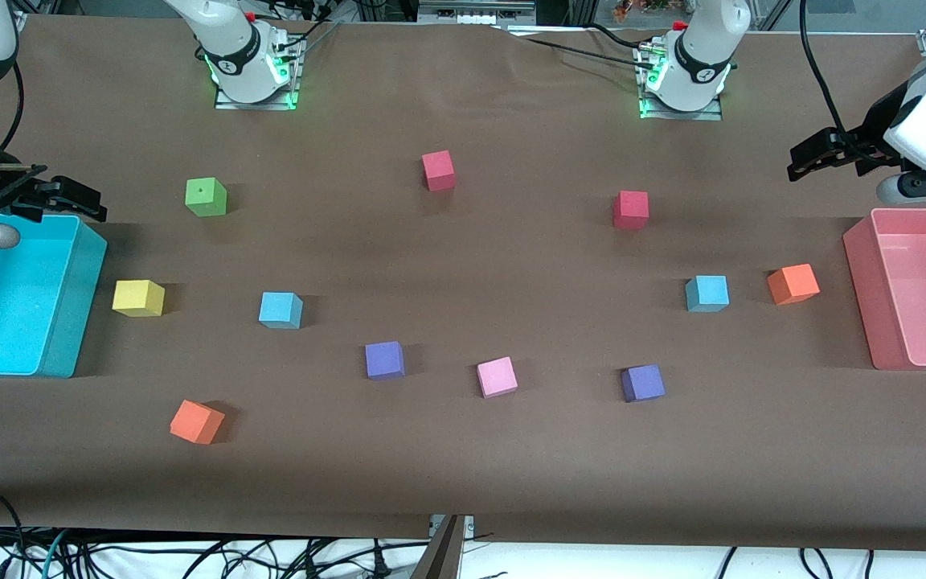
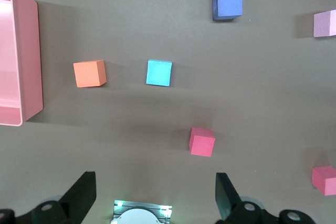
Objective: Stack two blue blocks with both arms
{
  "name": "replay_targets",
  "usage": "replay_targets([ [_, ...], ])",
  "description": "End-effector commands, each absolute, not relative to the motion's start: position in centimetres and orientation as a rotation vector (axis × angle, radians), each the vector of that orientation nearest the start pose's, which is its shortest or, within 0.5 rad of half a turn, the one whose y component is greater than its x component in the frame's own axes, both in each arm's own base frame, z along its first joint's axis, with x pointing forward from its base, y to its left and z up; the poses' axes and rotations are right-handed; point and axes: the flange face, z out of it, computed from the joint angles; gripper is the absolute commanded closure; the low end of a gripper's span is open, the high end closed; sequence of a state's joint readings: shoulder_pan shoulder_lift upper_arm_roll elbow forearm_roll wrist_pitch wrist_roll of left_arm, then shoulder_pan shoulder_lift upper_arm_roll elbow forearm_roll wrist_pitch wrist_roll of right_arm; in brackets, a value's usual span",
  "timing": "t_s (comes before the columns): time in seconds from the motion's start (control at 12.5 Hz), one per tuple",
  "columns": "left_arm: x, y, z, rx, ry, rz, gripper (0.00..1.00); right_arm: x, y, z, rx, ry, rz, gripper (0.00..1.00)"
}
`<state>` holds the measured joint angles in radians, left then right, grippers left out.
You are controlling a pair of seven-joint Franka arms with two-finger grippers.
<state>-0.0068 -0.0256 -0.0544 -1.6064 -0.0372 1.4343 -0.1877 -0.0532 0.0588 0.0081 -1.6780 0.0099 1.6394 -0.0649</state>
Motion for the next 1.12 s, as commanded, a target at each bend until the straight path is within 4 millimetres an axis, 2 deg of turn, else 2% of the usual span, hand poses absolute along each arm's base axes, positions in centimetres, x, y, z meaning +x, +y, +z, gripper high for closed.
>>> replay_targets([
  [0.0, 52.2, -3.8, 61.5, -3.139, -0.202, 0.232, 0.00, 57.2, -2.3, 55.3, -3.127, -0.045, 0.138, 0.00],
  [0.72, 52.2, -3.8, 61.3, -3.138, -0.204, 0.236, 0.00, 57.2, -2.1, 55.5, -3.115, -0.038, 0.139, 0.00],
  [0.88, 52.2, -3.8, 61.3, -3.138, -0.204, 0.236, 0.00, 57.1, -0.9, 55.5, -3.119, -0.077, 0.140, 0.00],
  [1.04, 52.2, -3.8, 61.3, -3.138, -0.202, 0.239, 0.00, 57.3, -0.8, 55.1, -3.125, -0.093, 0.150, 0.00],
])
